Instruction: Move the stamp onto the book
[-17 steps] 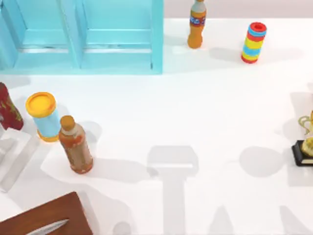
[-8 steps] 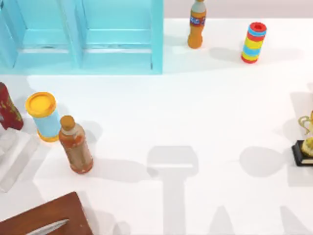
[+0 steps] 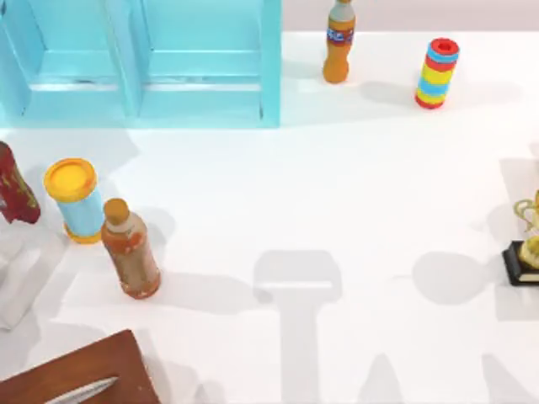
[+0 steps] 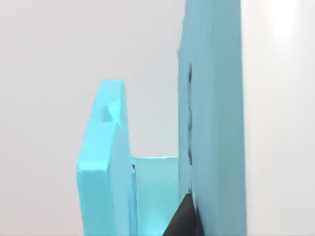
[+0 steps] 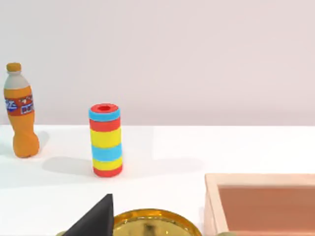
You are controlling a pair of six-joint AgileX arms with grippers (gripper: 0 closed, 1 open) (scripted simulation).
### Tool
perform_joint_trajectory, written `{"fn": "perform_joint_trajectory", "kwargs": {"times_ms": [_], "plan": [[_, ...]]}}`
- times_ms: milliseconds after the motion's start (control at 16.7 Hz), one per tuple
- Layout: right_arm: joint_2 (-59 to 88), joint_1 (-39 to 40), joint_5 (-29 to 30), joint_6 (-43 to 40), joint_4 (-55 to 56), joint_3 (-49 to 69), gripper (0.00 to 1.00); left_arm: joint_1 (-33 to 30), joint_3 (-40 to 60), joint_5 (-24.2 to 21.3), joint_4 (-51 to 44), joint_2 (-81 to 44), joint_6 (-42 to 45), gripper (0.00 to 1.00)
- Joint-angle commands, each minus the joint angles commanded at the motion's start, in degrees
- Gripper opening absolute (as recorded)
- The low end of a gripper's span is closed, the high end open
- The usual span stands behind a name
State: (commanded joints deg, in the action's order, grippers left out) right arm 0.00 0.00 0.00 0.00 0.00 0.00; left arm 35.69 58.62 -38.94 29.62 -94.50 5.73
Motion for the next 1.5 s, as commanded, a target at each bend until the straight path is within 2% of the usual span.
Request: {"fn": "perform_joint_trajectory", "kwargs": {"times_ms": [360, 840, 960, 1140, 1320, 1500], "plan": [[0.0, 0.0, 0.0, 0.0, 0.0, 0.0, 1.00, 4.6, -6.6, -4.4, -7.8, 12.4, 0.9, 0.00], [0.0, 0.0, 0.0, 0.0, 0.0, 0.0, 1.00, 2.9, -6.1, -3.2, -7.6, 12.6, -0.5, 0.00], [0.0, 0.0, 0.0, 0.0, 0.0, 0.0, 1.00, -0.7, -4.7, -0.4, -7.1, 13.1, -4.2, 0.00], [0.0, 0.0, 0.0, 0.0, 0.0, 0.0, 1.00, -9.7, -1.9, 6.6, -6.6, 13.6, -13.8, 0.00], [0.0, 0.0, 0.0, 0.0, 0.0, 0.0, 1.00, -21.9, 1.2, 16.2, -6.7, 13.1, -27.0, 0.00], [0.0, 0.0, 0.0, 0.0, 0.0, 0.0, 1.00, -36.0, 4.1, 28.0, -7.6, 11.2, -43.1, 0.00]]}}
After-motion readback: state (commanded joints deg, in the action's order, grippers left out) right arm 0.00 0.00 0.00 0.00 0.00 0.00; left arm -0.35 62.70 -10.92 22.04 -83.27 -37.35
